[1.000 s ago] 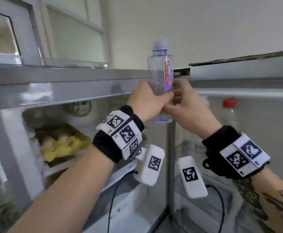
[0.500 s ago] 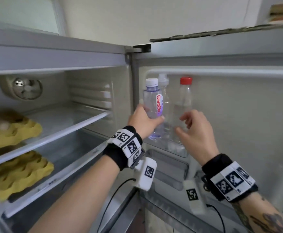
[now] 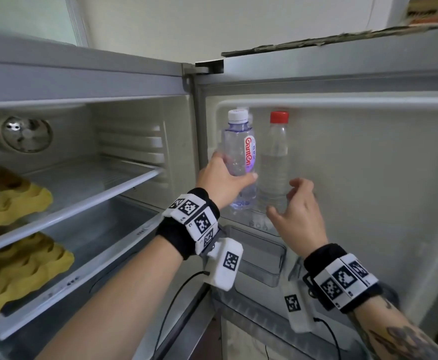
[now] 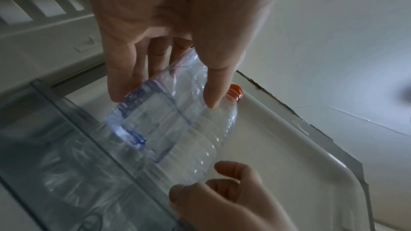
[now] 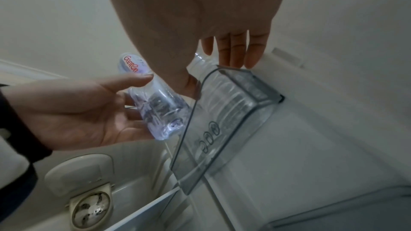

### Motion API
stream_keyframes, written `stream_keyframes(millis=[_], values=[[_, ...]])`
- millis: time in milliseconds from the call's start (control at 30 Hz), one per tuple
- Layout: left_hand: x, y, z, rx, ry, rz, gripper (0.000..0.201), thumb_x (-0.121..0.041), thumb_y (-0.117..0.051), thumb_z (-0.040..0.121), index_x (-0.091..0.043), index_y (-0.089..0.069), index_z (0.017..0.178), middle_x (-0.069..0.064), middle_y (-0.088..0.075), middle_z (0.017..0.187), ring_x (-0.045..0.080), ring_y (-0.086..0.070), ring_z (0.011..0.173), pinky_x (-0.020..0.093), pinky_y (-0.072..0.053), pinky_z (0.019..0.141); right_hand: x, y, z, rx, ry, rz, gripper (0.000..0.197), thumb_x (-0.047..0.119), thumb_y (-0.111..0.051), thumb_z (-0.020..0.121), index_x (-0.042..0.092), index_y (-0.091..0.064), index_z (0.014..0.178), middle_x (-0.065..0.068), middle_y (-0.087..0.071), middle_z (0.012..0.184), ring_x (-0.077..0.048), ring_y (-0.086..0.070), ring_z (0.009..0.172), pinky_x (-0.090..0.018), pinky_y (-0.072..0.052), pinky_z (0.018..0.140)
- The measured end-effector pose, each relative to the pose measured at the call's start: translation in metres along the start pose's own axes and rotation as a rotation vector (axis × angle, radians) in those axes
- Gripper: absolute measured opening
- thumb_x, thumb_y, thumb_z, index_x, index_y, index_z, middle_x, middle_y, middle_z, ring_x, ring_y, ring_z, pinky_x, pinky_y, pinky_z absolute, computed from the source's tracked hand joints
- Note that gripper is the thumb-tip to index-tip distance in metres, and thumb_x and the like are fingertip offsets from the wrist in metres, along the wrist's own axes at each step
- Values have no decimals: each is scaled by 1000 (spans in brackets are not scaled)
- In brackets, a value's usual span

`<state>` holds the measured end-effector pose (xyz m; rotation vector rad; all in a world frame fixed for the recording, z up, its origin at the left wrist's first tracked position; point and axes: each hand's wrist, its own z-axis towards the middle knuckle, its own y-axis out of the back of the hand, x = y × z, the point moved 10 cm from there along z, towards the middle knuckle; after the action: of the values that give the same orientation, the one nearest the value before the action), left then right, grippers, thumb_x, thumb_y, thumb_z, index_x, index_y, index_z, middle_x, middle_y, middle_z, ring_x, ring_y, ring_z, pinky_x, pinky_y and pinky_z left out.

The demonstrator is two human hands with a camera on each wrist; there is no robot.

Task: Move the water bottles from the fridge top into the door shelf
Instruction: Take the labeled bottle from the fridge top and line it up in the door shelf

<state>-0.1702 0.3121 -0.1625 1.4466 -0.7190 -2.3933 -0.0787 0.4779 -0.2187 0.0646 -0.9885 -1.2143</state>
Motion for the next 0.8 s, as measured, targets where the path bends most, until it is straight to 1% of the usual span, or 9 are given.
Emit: stream_keyframes(millis=[33, 133, 233, 300, 333, 400, 567, 700, 800], values=[[2, 4, 3, -12, 2, 15, 57, -44, -76, 73, -18, -49, 115, -6, -62, 95, 13, -59, 84, 17, -37, 59, 0, -1, 0, 1, 0, 2, 61, 20, -69, 77, 5, -36, 126, -8, -51, 110, -27, -51, 108, -28, -38, 82], [15, 25, 12, -63, 35, 49, 59, -48, -78, 68, -18, -52, 112, -2, -65, 103, 18, -64, 91, 26, -45, 70, -1, -4, 0, 3, -9, -4, 59, 20, -67, 78, 6, -36, 126, -11, -53, 116, -26, -50, 111, -28, -38, 80], [22, 44, 20, -148, 48, 52, 51, -42, -78, 70, -18, -50, 105, -1, -65, 98, 21, -64, 86, 24, -41, 66, 0, -4, -1, -14, -15, -17, 59, 20, -67, 79, 6, -37, 127, -10, -52, 119, -24, -48, 113, -24, -35, 80], [22, 47, 22, -189, 47, 47, 50, -39, -78, 73, -15, -49, 107, -4, -61, 94, 19, -60, 81, 22, -37, 62, 0, -5, -1, -15, -17, -24, 60, 20, -67, 80, 4, -36, 129, -11, -52, 120, -24, -47, 115, -22, -34, 81], [23, 46, 23, -200, 50, 48, 51, -38, -77, 73, -14, -49, 109, -5, -60, 93, 18, -58, 80, 22, -36, 64, 0, -6, -1, -14, -19, -24, 62, 20, -67, 80, 4, -35, 131, -12, -51, 122, -24, -47, 116, -22, -34, 82], [27, 42, 26, -207, 66, 35, 53, -39, -77, 74, -13, -49, 111, -4, -61, 96, 18, -58, 82, 22, -36, 67, 0, -7, -1, -7, -17, -23, 66, 20, -67, 80, 2, -32, 134, -14, -51, 125, -25, -46, 120, -22, -35, 85], [44, 27, 29, -202, 113, 2, 54, -39, -77, 74, -12, -48, 110, -2, -63, 100, 20, -60, 88, 23, -38, 70, -1, -7, -1, 9, -27, -33, 71, 22, -66, 81, 2, -29, 138, -15, -51, 128, -26, -44, 123, -23, -34, 90], [48, 25, 32, -191, 110, 20, 54, -41, -75, 76, -12, -49, 113, -4, -60, 101, 17, -56, 86, 22, -37, 70, 1, -7, 0, 26, -26, -45, 72, 22, -66, 81, 2, -30, 140, -15, -50, 130, -28, -43, 125, -28, -36, 95], [47, 23, 37, -168, 95, 49, 54, -41, -73, 78, -11, -48, 115, -3, -58, 101, 18, -54, 87, 22, -37, 72, 1, -8, 1, 34, -32, -50, 72, 20, -66, 81, 1, -29, 140, -16, -50, 130, -29, -43, 125, -29, -36, 98]])
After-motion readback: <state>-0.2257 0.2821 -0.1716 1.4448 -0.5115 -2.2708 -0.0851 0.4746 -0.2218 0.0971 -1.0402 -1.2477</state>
